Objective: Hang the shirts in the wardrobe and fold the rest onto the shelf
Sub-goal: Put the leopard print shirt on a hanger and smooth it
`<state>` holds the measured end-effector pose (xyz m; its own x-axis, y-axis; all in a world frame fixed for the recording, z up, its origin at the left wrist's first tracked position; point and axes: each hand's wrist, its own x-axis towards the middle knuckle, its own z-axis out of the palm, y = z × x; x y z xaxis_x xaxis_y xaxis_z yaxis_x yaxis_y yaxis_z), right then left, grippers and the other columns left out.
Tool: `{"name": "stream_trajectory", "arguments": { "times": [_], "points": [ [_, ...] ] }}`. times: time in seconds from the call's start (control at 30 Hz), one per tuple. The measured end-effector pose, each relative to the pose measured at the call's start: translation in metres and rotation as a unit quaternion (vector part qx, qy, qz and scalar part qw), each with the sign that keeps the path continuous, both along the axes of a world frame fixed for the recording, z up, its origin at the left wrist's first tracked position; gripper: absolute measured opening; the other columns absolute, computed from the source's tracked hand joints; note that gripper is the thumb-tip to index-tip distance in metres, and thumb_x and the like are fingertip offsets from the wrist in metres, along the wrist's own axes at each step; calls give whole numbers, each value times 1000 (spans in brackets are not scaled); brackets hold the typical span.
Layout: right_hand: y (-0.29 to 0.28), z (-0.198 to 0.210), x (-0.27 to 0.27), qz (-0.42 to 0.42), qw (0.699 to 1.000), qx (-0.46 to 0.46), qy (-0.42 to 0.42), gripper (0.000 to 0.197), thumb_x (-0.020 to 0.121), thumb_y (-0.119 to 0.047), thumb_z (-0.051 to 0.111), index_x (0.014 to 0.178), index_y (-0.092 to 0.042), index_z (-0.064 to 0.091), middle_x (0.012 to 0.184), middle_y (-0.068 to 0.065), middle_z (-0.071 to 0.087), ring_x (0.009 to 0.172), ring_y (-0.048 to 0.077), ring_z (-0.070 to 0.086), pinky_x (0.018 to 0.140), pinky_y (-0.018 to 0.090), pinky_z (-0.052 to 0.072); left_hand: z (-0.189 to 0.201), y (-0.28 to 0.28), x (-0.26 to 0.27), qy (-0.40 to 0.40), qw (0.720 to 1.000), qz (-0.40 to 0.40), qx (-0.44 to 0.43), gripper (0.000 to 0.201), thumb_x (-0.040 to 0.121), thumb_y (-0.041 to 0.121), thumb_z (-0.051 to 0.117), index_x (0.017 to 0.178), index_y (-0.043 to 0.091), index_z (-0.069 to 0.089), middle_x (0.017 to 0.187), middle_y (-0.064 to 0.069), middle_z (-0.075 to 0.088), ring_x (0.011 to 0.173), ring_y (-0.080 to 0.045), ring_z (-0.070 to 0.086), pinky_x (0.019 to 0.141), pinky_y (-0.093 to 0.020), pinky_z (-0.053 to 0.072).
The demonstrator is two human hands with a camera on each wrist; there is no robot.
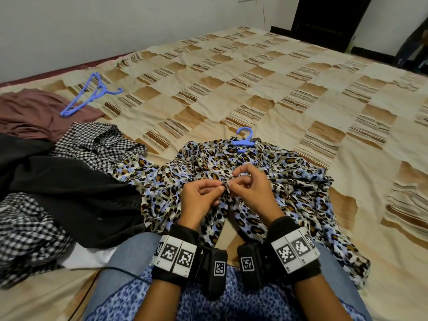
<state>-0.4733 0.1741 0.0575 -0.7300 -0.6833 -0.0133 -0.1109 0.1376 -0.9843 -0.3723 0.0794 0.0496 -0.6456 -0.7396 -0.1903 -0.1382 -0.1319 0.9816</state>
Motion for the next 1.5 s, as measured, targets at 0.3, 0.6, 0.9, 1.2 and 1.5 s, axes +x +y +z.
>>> {"name": "stream_trajectory", "arguments": {
  "times": [0.3, 0.6, 0.9, 1.2, 1.5],
  "points": [
    [-3, -1, 7, 24, 987, 44, 154, 30, 75, 2, 72, 90, -13, 52, 68, 3, 62, 54, 1, 54, 55, 12, 46, 0, 4, -4, -4, 1000, -29, -8, 5, 84, 8, 66, 84, 9, 71, 67, -5, 69, 55, -7, 63, 57, -19, 56],
    [-3, 3, 7, 36, 990, 49, 124, 36, 74, 4, 72, 95, -15, 52, 75, 2, 60, 58, 10, 54, 56, 13, 49, -10, 0, -6, -1, 999, 35, -20, 18, 85, 11, 66, 102, 3, 67, 73, -10, 69, 53, -5, 62, 55, -17, 54],
    [1, 9, 4, 32, 996, 37, 69, 27, 79, -1, 70, 95, -13, 52, 71, 3, 69, 58, 5, 62, 61, 16, 53, -9, 1, -3, -4, 990, 55, -131, 35, 82, 12, 70, 114, 19, 56, 67, -1, 70, 61, -13, 67, 68, -28, 56],
    [3, 13, -3, -1, 998, 22, -51, 27, 79, 1, 71, 98, -6, 54, 78, 14, 70, 67, 17, 65, 69, 31, 56, -9, 1, -5, 47, 991, 2, -126, 41, 84, 11, 67, 116, 22, 45, 79, -8, 71, 76, -19, 68, 80, -41, 55],
    [4, 12, -6, -18, 996, 42, -80, 22, 80, 4, 68, 90, -10, 55, 67, 6, 65, 68, 22, 64, 76, 41, 55, -13, 2, -7, -2, 981, -56, -184, 50, 84, -4, 61, 125, 20, 44, 79, 4, 64, 77, -8, 61, 73, -9, 44]
  ]
}}
